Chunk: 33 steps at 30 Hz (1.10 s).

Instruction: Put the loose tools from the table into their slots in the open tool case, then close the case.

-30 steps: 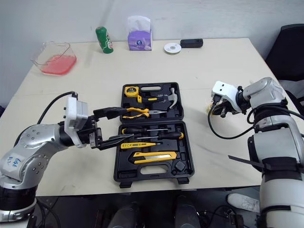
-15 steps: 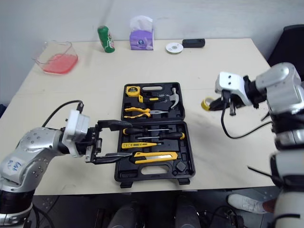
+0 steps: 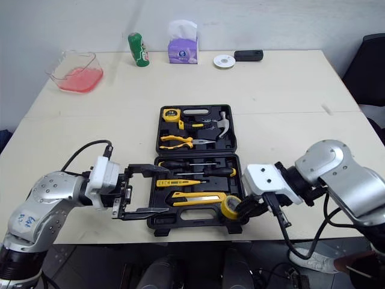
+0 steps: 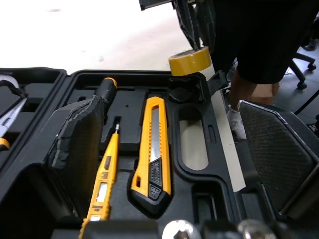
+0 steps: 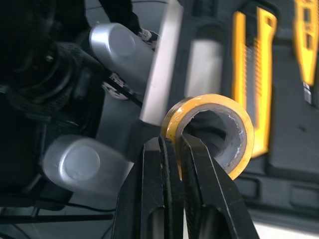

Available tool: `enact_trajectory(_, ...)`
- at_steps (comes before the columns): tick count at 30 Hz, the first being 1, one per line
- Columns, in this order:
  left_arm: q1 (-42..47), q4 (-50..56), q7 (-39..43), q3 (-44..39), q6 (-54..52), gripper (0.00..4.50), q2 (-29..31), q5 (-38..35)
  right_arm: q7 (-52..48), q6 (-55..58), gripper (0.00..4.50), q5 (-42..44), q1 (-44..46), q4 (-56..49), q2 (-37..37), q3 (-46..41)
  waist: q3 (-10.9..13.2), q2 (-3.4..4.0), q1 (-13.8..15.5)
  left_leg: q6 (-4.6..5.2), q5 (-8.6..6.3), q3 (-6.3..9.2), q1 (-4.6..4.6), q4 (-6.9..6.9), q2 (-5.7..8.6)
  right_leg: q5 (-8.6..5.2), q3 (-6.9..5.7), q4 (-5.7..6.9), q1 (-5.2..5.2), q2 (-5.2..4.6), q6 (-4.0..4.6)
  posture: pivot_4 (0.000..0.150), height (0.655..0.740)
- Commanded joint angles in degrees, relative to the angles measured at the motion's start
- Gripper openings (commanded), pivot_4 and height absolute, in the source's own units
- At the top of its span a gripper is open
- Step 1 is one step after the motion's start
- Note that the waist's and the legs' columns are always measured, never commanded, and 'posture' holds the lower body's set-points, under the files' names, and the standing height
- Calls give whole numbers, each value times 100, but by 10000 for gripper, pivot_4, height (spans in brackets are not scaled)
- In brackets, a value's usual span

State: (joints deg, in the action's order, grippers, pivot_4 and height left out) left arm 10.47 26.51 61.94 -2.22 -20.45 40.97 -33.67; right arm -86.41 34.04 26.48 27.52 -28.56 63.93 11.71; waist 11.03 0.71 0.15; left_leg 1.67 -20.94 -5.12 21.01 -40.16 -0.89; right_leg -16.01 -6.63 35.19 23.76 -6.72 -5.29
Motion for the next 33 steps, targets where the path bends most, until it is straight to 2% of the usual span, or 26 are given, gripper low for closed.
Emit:
enact_trajectory(1,-29,226,1,-45,-35,45000,67,-113,224,-211,515,-229,-95,-88,-53,16,0,0,-1,0,0,0,0,0,0,0,0,0,0,0,0,1500,7400)
enact_trajectory(9,-16,247,20,-80,-169,45000,113,-186,440,-707,515,-988,-157,283,-215,479,0,-1,-3,1,1,-1,1,0,1,0,-1,-1,0,4,0,1500,7400)
enact_trajectory(23,16,243,-40,-71,-225,45000,182,-153,485,-528,515,-1383,-250,174,-219,792,-7,-12,-6,2,1,1,-6,-1,0,0,-2,-3,-8,4,0,1500,7400)
enact_trajectory(26,-24,274,-30,-102,-216,45000,216,-170,469,-407,11441,-1347,-260,91,-212,807,-7,-12,-5,1,1,0,-7,-1,0,0,-1,-2,-8,4,0,1500,7400)
enact_trajectory(29,-13,235,-11,-146,-223,45000,252,-180,448,-350,25617,-1053,-224,38,-270,572,-8,-13,-4,2,1,1,-7,-1,0,0,-2,-3,-9,4,0,1500,7400)
enact_trajectory(30,-23,226,3,-166,-224,45000,274,-180,285,-14,30502,-734,-200,-72,-142,445,-8,-14,-3,2,1,1,-6,-1,0,0,-2,-3,-8,4,0,1500,7400)
enact_trajectory(33,-72,199,88,-187,-264,45000,387,-191,32,391,30502,-168,-98,-131,26,123,-7,-14,-4,2,1,2,-4,-1,0,0,-2,-3,-8,4,0,1500,7400)
